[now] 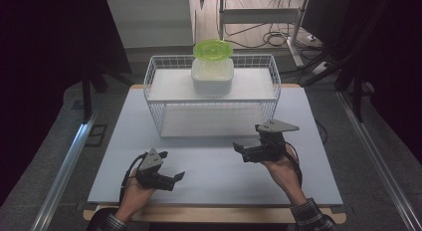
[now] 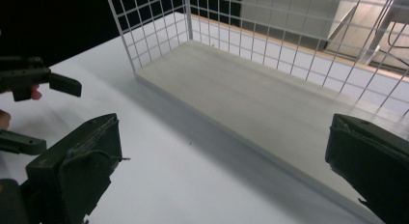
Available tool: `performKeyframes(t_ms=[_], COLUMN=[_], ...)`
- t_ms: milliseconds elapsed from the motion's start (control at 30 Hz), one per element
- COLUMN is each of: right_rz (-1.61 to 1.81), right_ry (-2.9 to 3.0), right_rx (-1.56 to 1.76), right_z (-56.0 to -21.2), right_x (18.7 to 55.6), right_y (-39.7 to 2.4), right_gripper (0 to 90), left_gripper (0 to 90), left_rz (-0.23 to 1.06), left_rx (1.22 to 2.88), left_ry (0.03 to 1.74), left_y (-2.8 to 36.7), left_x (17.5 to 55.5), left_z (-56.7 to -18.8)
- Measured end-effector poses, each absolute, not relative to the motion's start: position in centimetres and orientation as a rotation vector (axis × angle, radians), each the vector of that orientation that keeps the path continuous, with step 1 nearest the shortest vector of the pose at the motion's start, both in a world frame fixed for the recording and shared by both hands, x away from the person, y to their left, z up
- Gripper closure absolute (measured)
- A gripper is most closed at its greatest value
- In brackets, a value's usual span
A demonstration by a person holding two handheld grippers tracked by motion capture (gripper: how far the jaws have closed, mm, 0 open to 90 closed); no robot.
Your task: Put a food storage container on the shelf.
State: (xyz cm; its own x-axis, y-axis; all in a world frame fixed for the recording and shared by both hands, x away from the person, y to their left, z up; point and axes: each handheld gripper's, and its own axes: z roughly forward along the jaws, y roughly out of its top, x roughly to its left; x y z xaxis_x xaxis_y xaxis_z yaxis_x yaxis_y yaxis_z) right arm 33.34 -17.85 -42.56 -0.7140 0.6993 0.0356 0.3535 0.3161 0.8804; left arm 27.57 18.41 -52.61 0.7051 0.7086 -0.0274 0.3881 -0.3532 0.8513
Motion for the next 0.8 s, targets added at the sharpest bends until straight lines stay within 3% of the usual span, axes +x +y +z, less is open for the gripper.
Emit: performKeyframes(t_ms=[800], right_rz=[1.275], right_ry=[2.237], right_rx=[1.027], right_z=[-46.4], right_x=[32.6], right_y=[-20.9], right_gripper=[0.0], left_gripper=[3.8], left_rz=[0.434], left_rx=[2.0], left_ry=[0.851], left_y=[18.3], left_x=[27.6], left_z=[-52.6])
